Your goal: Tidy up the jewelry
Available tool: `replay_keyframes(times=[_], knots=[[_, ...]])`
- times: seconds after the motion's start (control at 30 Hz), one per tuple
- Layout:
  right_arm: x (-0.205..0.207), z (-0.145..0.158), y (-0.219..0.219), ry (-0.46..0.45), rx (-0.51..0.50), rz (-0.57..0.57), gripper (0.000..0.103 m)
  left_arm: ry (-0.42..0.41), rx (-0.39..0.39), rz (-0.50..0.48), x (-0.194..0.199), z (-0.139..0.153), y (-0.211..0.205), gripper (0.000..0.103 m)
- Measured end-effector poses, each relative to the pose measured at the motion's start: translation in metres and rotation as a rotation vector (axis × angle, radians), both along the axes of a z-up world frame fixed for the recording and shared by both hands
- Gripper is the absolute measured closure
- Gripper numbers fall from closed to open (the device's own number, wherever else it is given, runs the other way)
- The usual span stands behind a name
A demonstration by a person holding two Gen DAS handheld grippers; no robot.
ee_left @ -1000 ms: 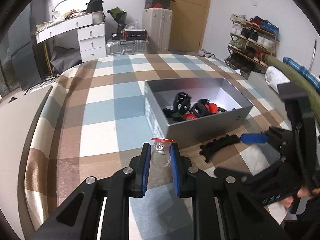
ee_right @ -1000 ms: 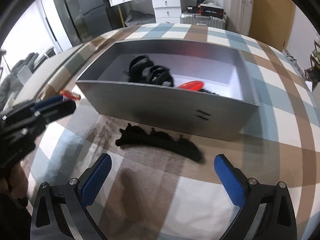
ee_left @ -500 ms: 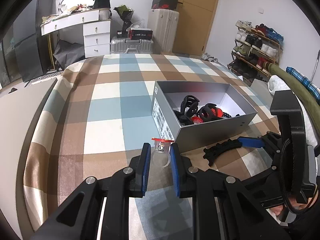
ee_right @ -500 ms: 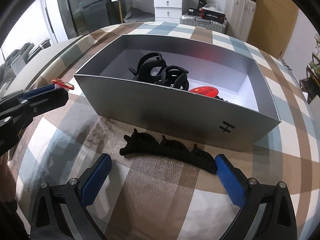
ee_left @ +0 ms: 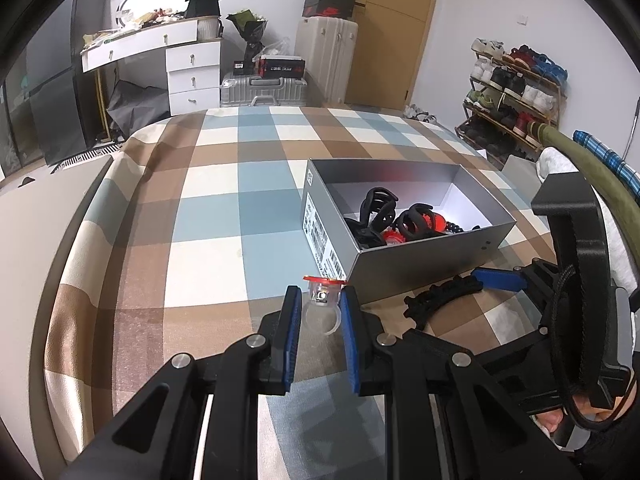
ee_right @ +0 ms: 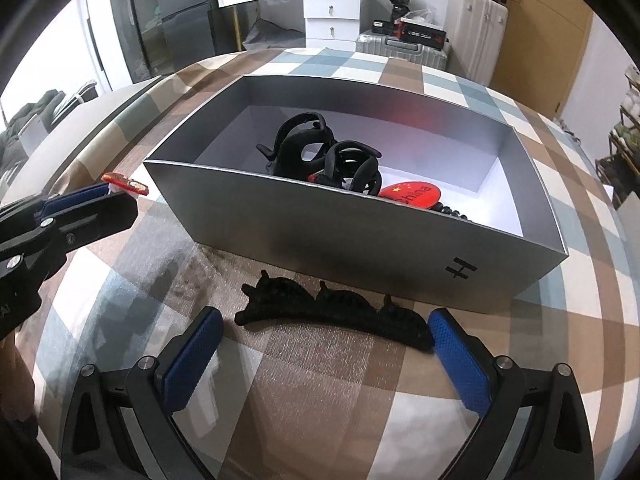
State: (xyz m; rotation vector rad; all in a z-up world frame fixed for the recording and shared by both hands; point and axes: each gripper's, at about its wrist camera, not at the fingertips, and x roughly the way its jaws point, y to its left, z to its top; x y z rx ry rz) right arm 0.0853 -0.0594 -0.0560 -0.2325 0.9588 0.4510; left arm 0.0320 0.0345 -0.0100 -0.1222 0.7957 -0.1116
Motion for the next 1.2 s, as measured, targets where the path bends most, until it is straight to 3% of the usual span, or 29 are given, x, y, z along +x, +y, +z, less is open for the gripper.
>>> replay_keyframes(times=[0.2,0.53,1.2], knots=[[-0.001,0.002,0.000,-0.013,0.005,-0.001,0.009,-0.001,0.001,0.001,0.000,0.000,0.000,0.089],[-0.012,0.007,-0.006,-0.036,0.017,0.035,0.009,-0.010,0.000,0.002,0.000,0.001,0.000,0.089],[-0.007,0.067,-0.081,-0.150,0.365,-0.023,0.009,-0.139,0.007,-0.011,0.002,0.026,-0.020,0.088]])
